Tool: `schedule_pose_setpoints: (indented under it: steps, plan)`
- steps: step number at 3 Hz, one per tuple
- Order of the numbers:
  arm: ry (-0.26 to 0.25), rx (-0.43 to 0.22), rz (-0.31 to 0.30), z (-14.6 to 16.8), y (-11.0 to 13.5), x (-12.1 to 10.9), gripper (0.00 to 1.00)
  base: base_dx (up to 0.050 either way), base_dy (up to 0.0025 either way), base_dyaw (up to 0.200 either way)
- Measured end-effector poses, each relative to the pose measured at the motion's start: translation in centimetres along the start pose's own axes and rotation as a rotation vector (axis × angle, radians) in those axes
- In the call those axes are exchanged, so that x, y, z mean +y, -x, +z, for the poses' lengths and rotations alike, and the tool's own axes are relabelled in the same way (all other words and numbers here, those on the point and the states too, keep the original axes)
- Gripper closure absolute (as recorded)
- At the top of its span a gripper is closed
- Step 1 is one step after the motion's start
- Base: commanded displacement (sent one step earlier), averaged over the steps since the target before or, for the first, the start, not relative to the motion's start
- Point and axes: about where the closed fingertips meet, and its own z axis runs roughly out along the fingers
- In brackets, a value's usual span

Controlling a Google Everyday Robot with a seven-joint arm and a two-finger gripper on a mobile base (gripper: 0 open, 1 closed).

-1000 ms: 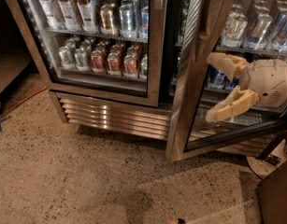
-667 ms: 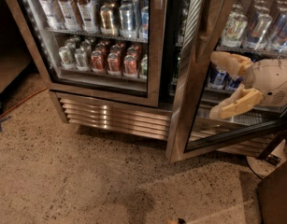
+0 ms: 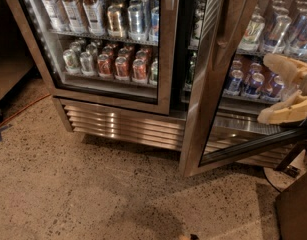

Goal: Open right fridge door

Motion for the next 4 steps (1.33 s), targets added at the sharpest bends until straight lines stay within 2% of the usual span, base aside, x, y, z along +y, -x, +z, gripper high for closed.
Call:
schedule_pose_setpoints:
  steps: [1,2,3,4]
  plan:
    - [-0.001,0.000,0.000,0.0,0.0,0.0,0.00,0.000,0.00000,0.000]
    - [0.014,0.006,0.031,0.4,-2.2,0.7,0.00,0.000,0.00000,0.000]
    - [0.028,0.004,0.043,0.0,-4.7,2.6,0.00,0.000,0.00000,0.000]
    - [0.073,-0.065,0.013,-2.8,-7.4,9.1,0.00,0.000,0.00000,0.000]
